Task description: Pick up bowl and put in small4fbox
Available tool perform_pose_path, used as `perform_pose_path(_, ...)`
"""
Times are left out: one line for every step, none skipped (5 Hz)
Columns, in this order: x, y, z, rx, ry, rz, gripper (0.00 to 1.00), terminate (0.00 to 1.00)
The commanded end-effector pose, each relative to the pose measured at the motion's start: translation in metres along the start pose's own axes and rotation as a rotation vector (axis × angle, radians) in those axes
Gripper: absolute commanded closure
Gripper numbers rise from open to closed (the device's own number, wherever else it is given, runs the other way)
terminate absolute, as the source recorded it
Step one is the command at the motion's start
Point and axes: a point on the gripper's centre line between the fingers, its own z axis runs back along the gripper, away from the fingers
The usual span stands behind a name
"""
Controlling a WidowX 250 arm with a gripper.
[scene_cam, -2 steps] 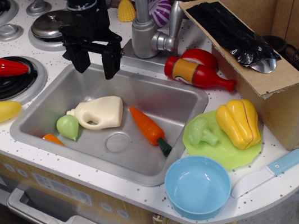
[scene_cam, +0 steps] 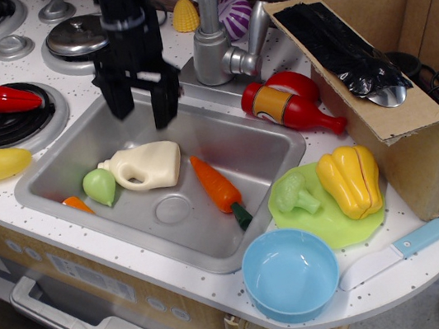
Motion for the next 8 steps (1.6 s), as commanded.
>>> perform_pose_path(-0.049, -0.034, 0.055, 0.016, -0.035, 0.149, 0.0, 0.0)
perform_pose_path(-0.08, -0.066, 0.071, 0.01, -0.022, 0.25, 0.0, 0.0)
perform_pose_path(-0.104, -0.1, 0.07, -0.003, -0.016, 0.424, 0.0, 0.0)
perform_pose_path(-0.119, -0.136, 0.055, -0.077, -0.059, 0.586, 0.0, 0.0)
perform_pose_path(-0.127, -0.15, 0.036, -0.104, -0.098, 0.633, 0.0, 0.0)
perform_pose_path(-0.131, -0.151, 0.011, -0.171, -0.125, 0.651, 0.0, 0.0)
perform_pose_path(-0.132, -0.157, -0.002, -0.192, -0.16, 0.66, 0.0, 0.0)
perform_pose_path(-0.13, -0.16, -0.009, -0.21, -0.167, 0.66, 0.0, 0.0)
